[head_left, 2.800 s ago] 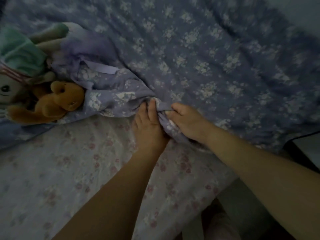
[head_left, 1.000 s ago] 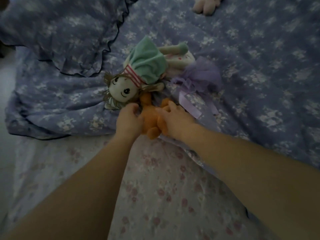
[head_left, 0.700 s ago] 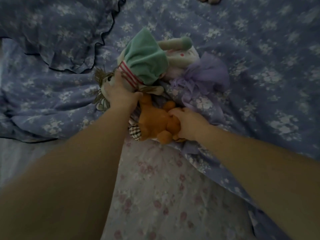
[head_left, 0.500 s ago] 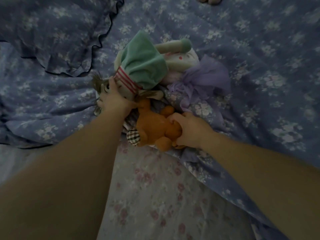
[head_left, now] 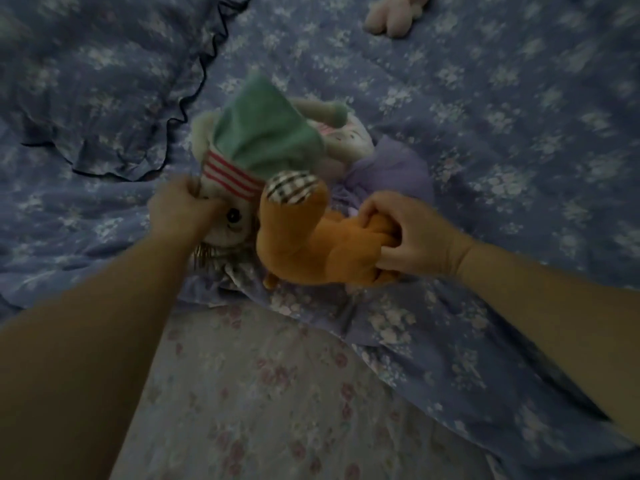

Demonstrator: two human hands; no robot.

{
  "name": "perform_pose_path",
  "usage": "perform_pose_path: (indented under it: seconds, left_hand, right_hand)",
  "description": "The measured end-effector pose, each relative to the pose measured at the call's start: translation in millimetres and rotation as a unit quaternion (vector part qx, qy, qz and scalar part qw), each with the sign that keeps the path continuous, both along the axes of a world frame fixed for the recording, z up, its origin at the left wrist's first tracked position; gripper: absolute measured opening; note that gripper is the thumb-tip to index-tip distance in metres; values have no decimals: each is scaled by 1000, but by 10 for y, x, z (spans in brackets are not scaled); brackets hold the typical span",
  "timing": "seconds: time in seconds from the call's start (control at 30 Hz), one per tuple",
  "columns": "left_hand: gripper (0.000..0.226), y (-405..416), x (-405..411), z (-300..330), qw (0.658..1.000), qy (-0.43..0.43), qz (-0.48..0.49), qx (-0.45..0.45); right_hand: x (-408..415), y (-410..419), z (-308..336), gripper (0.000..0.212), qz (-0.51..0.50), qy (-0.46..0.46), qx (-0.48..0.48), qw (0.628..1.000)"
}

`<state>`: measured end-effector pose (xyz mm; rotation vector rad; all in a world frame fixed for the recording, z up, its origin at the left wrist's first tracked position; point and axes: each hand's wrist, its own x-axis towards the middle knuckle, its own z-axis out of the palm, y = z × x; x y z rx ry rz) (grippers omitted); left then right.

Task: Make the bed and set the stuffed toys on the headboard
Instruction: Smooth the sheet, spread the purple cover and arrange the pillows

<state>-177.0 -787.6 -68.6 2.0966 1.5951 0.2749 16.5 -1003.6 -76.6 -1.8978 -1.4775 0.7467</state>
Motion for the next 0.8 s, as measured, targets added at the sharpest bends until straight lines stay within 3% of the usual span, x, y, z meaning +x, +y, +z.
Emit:
perform_pose_path:
  seconds: [0.13, 0.2, 0.27, 0.37, 0.43, 0.5, 0.57, 0.67, 0.77, 0.8]
  left_hand:
    - [20, 240, 343, 508, 974, -207, 85, -23]
    - [37, 352, 588, 685, 957, -261, 99, -80]
    - [23, 283, 813, 859, 945, -276, 93, -151]
    - [15, 12, 1120, 1059, 950, -280, 13, -139]
    - [15, -201, 1228, 1059, 954, -266, -47, -133]
    - [34, -389, 1211, 848, 963, -208, -68, -156]
    - [42, -530, 1087, 485, 973, -129, -62, -182]
    - [36, -822, 799, 40, 961, -68, -31, -267]
    - [39, -1185, 466, -249, 935, -44, 20, -351]
    - [42, -1275, 361, -315, 930, -42, 22, -363]
  right_hand:
    - [143, 185, 328, 39, -94, 8, 149, 984]
    - [258, 362, 443, 53, -174, -4, 205, 963]
    - [395, 544, 516, 67, -242, -13, 211, 947]
    - [499, 709, 536, 79, -308, 28, 134, 941]
    - [449, 702, 446, 66, -328, -7, 49, 943]
    - [286, 607, 303, 48, -312, -30, -37, 949]
    - [64, 452, 137, 42, -264, -22, -124, 956]
    - [-259, 188, -147, 49, -201, 0, -266, 943]
    - [-481, -56, -338, 7, -169, -16, -313, 935]
    - [-509, -98, -348, 10, -172, 9, -307, 936]
